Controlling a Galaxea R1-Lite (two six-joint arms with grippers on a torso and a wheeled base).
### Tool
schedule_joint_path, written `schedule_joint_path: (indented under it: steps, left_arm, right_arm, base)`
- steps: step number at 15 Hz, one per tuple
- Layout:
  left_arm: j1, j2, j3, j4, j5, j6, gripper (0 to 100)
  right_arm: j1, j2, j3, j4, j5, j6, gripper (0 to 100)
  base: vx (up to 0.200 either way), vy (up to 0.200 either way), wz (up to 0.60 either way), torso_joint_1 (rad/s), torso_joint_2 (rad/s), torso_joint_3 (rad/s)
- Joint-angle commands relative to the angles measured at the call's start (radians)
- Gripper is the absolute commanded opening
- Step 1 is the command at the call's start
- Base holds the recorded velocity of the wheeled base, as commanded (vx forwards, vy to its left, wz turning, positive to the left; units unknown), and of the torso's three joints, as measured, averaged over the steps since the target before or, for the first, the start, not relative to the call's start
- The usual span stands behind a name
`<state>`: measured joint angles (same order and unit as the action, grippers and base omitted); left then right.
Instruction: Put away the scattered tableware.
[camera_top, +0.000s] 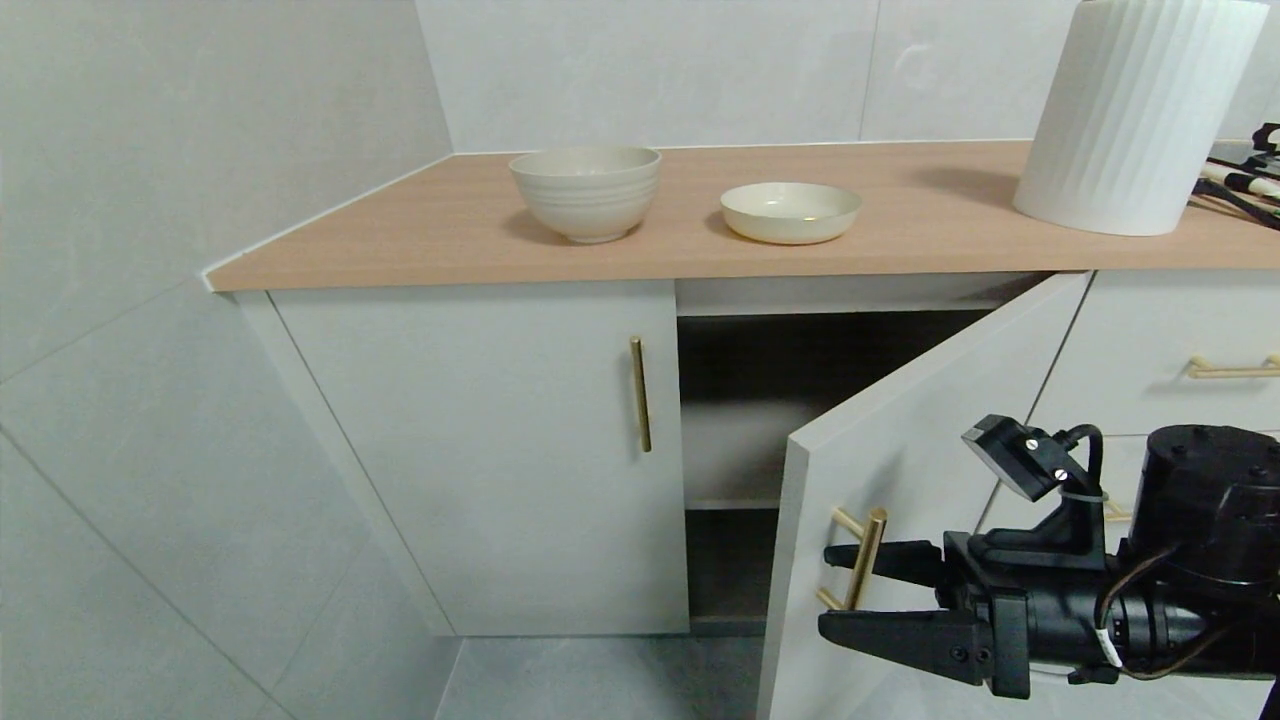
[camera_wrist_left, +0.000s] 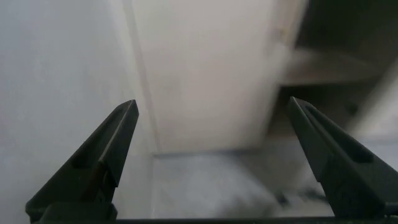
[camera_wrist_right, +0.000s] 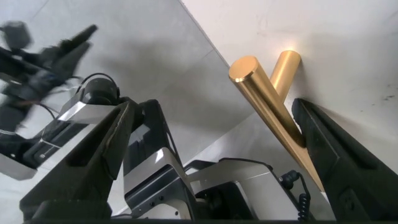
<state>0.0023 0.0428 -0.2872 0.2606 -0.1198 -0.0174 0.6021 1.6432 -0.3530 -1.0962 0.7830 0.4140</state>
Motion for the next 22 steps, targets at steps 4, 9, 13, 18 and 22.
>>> schedule_joint_path:
  steps: [4, 9, 13, 18, 22]
  left_arm:
    - [-0.001, 0.585, -0.481, 0.227, -0.388, -0.002, 100]
    - [-0.306, 1.152, -0.495, -0.107, -0.621, -0.118, 100]
    - [-0.455, 1.37, -0.458, -0.44, -0.44, -0.256, 100]
    - [-0.528, 1.433, -0.431, -0.629, -0.403, -0.257, 100]
    - [-0.535, 1.681, -0.383, -0.943, -0.394, -0.256, 0]
  right_arm:
    - [0.001, -0.008, 0.011, 0.001, -0.001, 0.0, 100]
    - [0.022, 0.0, 0.014, 0.001, -0.002, -0.001, 100]
    - [0.021, -0.005, 0.017, 0.002, -0.002, -0.001, 100]
    - [0.022, -0.016, 0.017, 0.002, -0.002, -0.008, 100]
    - [0.022, -0.01, 0.02, 0.001, -0.004, -0.008, 100]
  base:
    - [0.0, 0.0, 0.0, 0.0, 0.0, 0.0]
    - [0.0, 0.0, 0.0, 0.0, 0.0, 0.0]
    - [0.0, 0.0, 0.0, 0.0, 0.0, 0.0]
    - [0.0, 0.0, 0.0, 0.0, 0.0, 0.0]
    - [0.0, 0.0, 0.0, 0.0, 0.0, 0.0]
